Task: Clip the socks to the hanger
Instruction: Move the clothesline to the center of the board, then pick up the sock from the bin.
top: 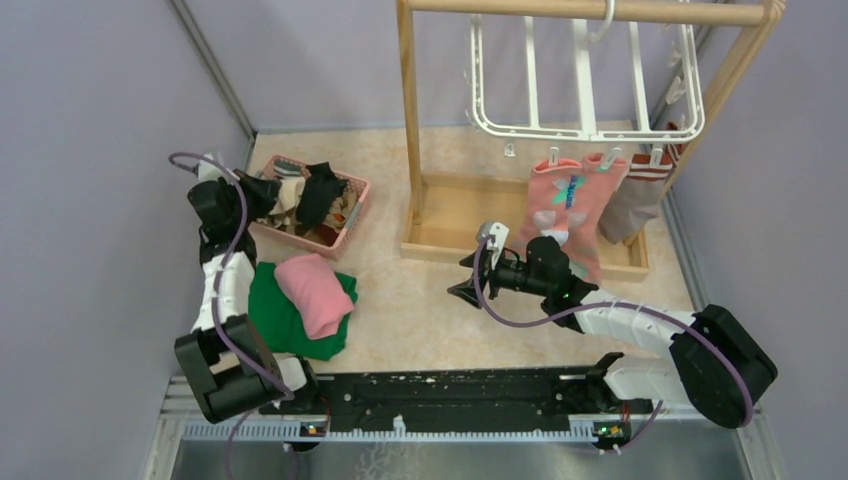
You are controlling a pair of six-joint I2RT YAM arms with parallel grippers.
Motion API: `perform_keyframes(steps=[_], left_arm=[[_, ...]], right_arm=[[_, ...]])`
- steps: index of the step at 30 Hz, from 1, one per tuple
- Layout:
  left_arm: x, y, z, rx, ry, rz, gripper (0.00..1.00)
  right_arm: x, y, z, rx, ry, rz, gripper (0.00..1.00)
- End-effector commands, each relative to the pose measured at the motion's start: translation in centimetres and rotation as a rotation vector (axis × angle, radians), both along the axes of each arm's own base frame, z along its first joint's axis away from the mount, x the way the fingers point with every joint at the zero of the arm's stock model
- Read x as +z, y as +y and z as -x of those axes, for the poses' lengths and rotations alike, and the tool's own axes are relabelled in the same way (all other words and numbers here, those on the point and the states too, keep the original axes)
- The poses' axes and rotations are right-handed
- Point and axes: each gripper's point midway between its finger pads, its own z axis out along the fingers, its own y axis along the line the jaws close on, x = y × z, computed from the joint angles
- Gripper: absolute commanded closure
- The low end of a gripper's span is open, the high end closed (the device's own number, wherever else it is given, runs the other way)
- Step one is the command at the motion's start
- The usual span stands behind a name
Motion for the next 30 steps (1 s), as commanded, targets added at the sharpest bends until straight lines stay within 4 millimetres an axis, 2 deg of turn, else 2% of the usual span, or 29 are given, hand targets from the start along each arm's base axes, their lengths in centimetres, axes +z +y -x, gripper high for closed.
perform_keyframes(steps=[1, 5, 9, 13, 19, 21, 25, 30], left_arm=[[9.1, 0.4, 0.1, 0.018, -0.292, -0.124, 1.00], [11.9, -0.9, 0.3, -0.059, -0.354, -0.136, 1.00], [14.1, -3.6, 1.5, -0.202, -0.424, -0.140, 1.00], [16.0, -6.7, 3.6, -0.344, -0.494, -0.145, 1.00], [19.8, -10.0, 7.2, -0.450, -0.602, -0.171, 1.00], [20.8, -11.8, 8.8, -0.520, -0.643, -0.153, 1.00], [20.8, -16.4, 12.2, -0.725, -0.681, -0.101, 1.00], [18.6, -22.7, 17.0, -1.018, -0.685, -0.070, 1.00]], right_arm=[[0.8, 0.2, -0.1, 0.014, -0.022, -0.025, 0.29], [0.8, 0.2, -0.1, 0.016, -0.023, -0.024, 0.29], [0.9, 0.2, 0.0, 0.018, -0.028, -0.027, 0.29], [1.2, 0.3, 0.3, 0.039, -0.041, -0.041, 0.29], [2.4, 0.4, 1.3, 0.087, -0.093, -0.093, 0.29], [2.9, 0.4, 1.7, 0.101, -0.117, -0.117, 0.29], [3.9, 0.1, 2.3, 0.110, -0.178, -0.171, 0.29], [4.8, -0.2, 2.5, 0.101, -0.234, -0.206, 0.27]])
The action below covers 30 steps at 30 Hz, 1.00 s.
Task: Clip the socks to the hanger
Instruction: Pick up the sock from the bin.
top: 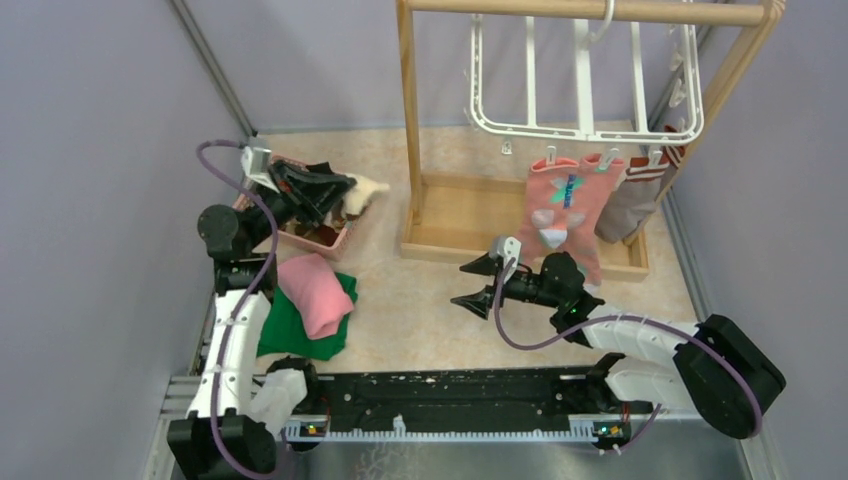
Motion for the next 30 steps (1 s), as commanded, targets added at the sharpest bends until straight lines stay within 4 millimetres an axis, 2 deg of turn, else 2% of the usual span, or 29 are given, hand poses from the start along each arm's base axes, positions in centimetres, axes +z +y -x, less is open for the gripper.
perform_keyframes(steps=[1, 5, 8, 10, 17, 23, 27, 30], left_arm=[[-1.4, -5.1, 5.4, -0.279, -0.048, -0.074, 1.00], [-2.9, -7.2, 8.7, -0.430, -0.043, -0.104, 1.00], [-4.1, -8.1, 10.6, -0.528, -0.025, -0.125, 1.00], [-4.8, -8.9, 11.8, -0.606, -0.024, -0.143, 1.00], [-5.8, -12.0, 14.8, -0.813, -0.056, -0.179, 1.00], [-5.8, -13.5, 16.7, -0.902, -0.100, -0.193, 1.00], [-6.0, -14.1, 17.6, -0.947, -0.110, -0.198, 1.00], [-6.1, -14.3, 17.9, -0.958, -0.108, -0.199, 1.00]], right_arm=[[3.9, 0.0, -0.1, -0.004, -0.133, -0.113, 0.27], [5.7, -1.2, -0.7, -0.092, -0.205, -0.191, 0.24], [7.2, -2.2, -0.3, -0.115, -0.350, -0.253, 0.19], [8.0, -2.1, 0.3, -0.085, -0.464, -0.258, 0.17], [8.4, 1.8, 1.2, 0.035, -0.553, -0.187, 0.16], [8.3, 4.0, 1.5, 0.097, -0.549, -0.180, 0.19], [7.2, 5.3, 2.9, 0.191, -0.535, -0.171, 0.27], [5.7, 6.0, 2.9, 0.202, -0.534, -0.116, 0.37]])
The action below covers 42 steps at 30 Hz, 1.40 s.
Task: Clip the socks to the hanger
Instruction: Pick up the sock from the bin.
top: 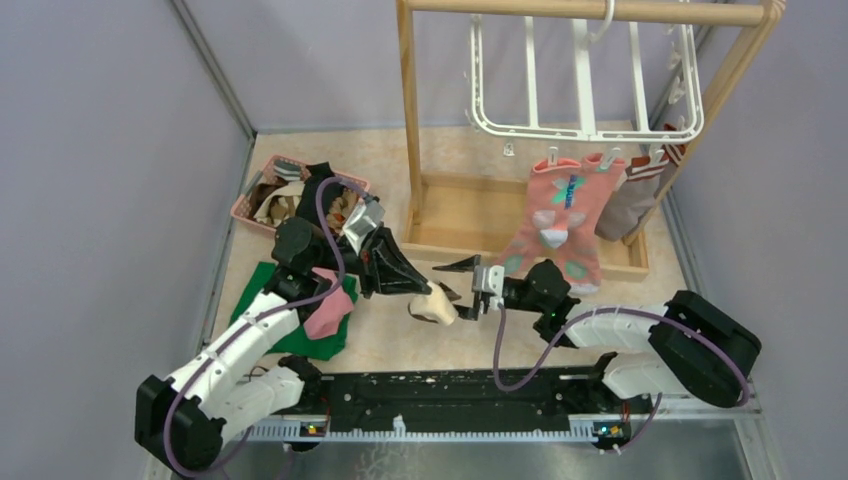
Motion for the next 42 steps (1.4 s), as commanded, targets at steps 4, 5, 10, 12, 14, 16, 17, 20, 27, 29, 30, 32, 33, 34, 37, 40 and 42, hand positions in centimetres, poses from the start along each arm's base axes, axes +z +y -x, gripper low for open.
perform_keyframes(steps=[4, 5, 10, 12, 14, 16, 17, 20, 27, 29, 30, 32, 33, 34, 37, 40, 42], left_arm=[[1.4, -0.2, 1.1, -0.046, -0.107, 0.037, 1.00], [1.5, -0.2, 1.1, -0.041, -0.107, 0.038, 1.00], [0.6, -0.4, 0.1, 0.045, -0.045, 0.013, 0.71], [-0.1, -0.4, -0.1, 0.076, -0.025, 0.005, 0.55], [-0.8, -0.4, -0.9, 0.148, -0.009, 0.010, 0.42], [-1.4, -0.1, -2.6, 0.283, 0.001, 0.019, 0.32], [-1.9, 0.3, -3.8, 0.380, 0.023, 0.013, 0.20], [-2.6, 2.0, -6.5, 0.628, 0.091, 0.063, 0.01], [-3.6, 0.7, -5.4, 0.489, 0.307, 0.158, 0.02], [-3.9, 0.3, -5.3, 0.448, 0.362, 0.171, 0.03], [-3.8, 0.2, -5.2, 0.429, 0.384, 0.186, 0.04], [-4.4, -0.1, -5.5, 0.418, 0.433, 0.177, 0.07], [-4.6, -0.3, -5.7, 0.416, 0.453, 0.168, 0.10], [-4.8, -0.5, -5.9, 0.409, 0.470, 0.157, 0.13], [-4.7, -1.0, -6.0, 0.375, 0.509, 0.150, 0.18], [-4.2, -1.2, -5.7, 0.331, 0.537, 0.171, 0.22], [-4.2, -1.5, -5.6, 0.308, 0.547, 0.163, 0.28]], right_arm=[[-0.2, 1.4, -0.2, -0.005, -0.076, 0.082, 0.75], [-0.1, 1.2, -0.7, -0.031, -0.087, 0.090, 0.87], [3.1, -1.6, -2.6, -0.224, -0.240, 0.023, 1.00], [5.2, -3.2, -2.8, -0.293, -0.327, -0.013, 1.00], [6.4, -4.2, -2.6, -0.324, -0.421, -0.010, 1.00], [7.1, -4.8, -2.1, -0.324, -0.528, 0.008, 1.00], [7.4, -5.0, -1.8, -0.322, -0.562, 0.006, 1.00], [8.0, -5.3, -0.9, -0.302, -0.645, -0.002, 1.00], [7.1, -4.5, 1.2, -0.178, -0.726, -0.005, 1.00], [6.8, -4.4, 1.3, -0.169, -0.729, -0.002, 1.00], [6.8, -4.3, 1.4, -0.166, -0.729, -0.002, 1.00], [6.5, -4.3, 1.4, -0.163, -0.729, 0.003, 1.00], [6.4, -4.2, 1.4, -0.160, -0.730, 0.004, 1.00], [6.3, -4.2, 1.5, -0.156, -0.728, 0.007, 1.00], [6.1, -4.0, 1.4, -0.152, -0.730, 0.015, 1.00], [5.8, -3.8, 1.3, -0.148, -0.729, 0.024, 1.00], [5.8, -3.8, 1.3, -0.149, -0.731, 0.022, 1.00]])
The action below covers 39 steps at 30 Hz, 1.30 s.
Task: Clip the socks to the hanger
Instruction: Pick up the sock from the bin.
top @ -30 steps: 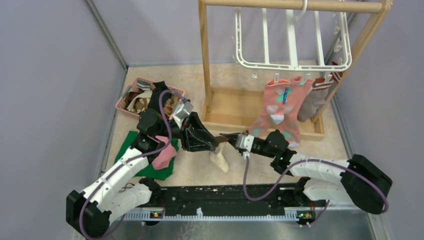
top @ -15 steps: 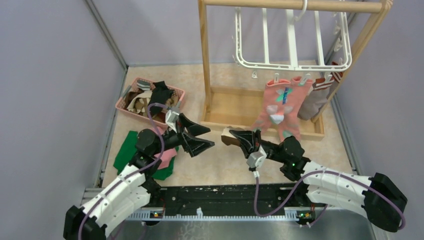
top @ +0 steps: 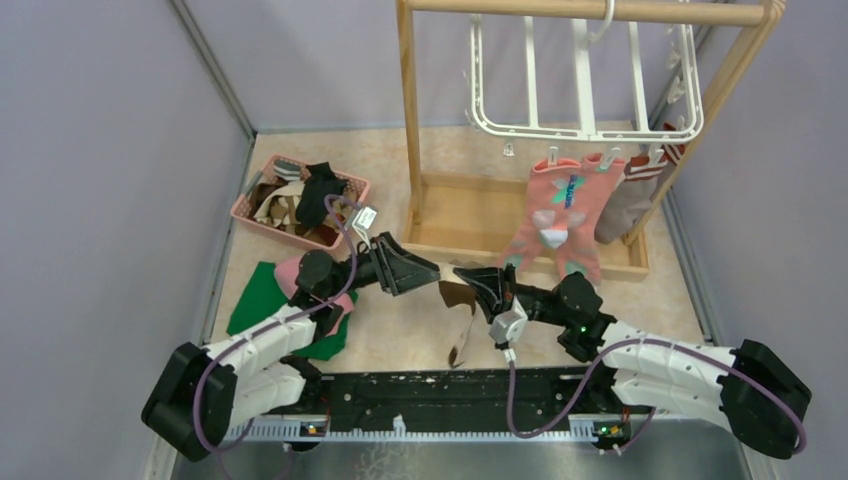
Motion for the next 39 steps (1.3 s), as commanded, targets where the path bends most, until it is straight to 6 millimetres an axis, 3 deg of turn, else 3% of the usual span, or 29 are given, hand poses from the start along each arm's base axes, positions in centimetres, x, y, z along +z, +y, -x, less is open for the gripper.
perform_keyframes(steps=[1, 6, 11, 18, 20, 23, 26, 29, 35, 39], left_arm=[[3.4, -0.4, 1.1, -0.080, -0.065, 0.092, 0.30], [3.2, -1.1, 1.2, -0.112, -0.063, 0.074, 0.41], [2.6, -1.7, 1.2, -0.130, -0.054, 0.038, 0.44], [1.4, -2.4, 1.4, -0.153, -0.033, 0.004, 0.59], [1.4, -2.6, 1.3, -0.152, -0.034, 0.002, 0.67], [1.4, -2.6, 1.3, -0.152, -0.055, -0.003, 0.96], [1.5, -2.5, 1.1, -0.122, -0.133, -0.023, 1.00], [1.5, -1.6, 0.3, -0.011, -0.297, -0.069, 1.00], [0.8, 1.6, -0.8, 0.242, -0.697, -0.169, 1.00], [0.0, 1.9, 0.3, 0.280, -1.012, -0.186, 1.00]], right_arm=[[0.8, 0.4, 0.8, 0.037, -0.038, -0.021, 1.00], [0.6, 0.5, 0.7, 0.032, -0.036, -0.016, 1.00], [0.5, 0.5, 0.7, 0.029, -0.039, -0.016, 1.00], [0.3, 0.5, 0.5, 0.015, -0.036, -0.011, 1.00], [0.2, 0.5, 0.5, 0.017, -0.035, -0.009, 1.00], [0.2, 0.4, 0.6, 0.018, -0.036, -0.010, 1.00], [0.0, 0.3, 0.5, 0.010, -0.031, -0.009, 0.98], [-0.4, -0.3, 0.1, -0.026, 0.012, -0.017, 0.74], [-1.9, -1.9, -1.4, -0.134, 0.290, -0.106, 0.04], [-2.5, -2.9, -1.0, -0.134, 0.508, -0.196, 0.01]])
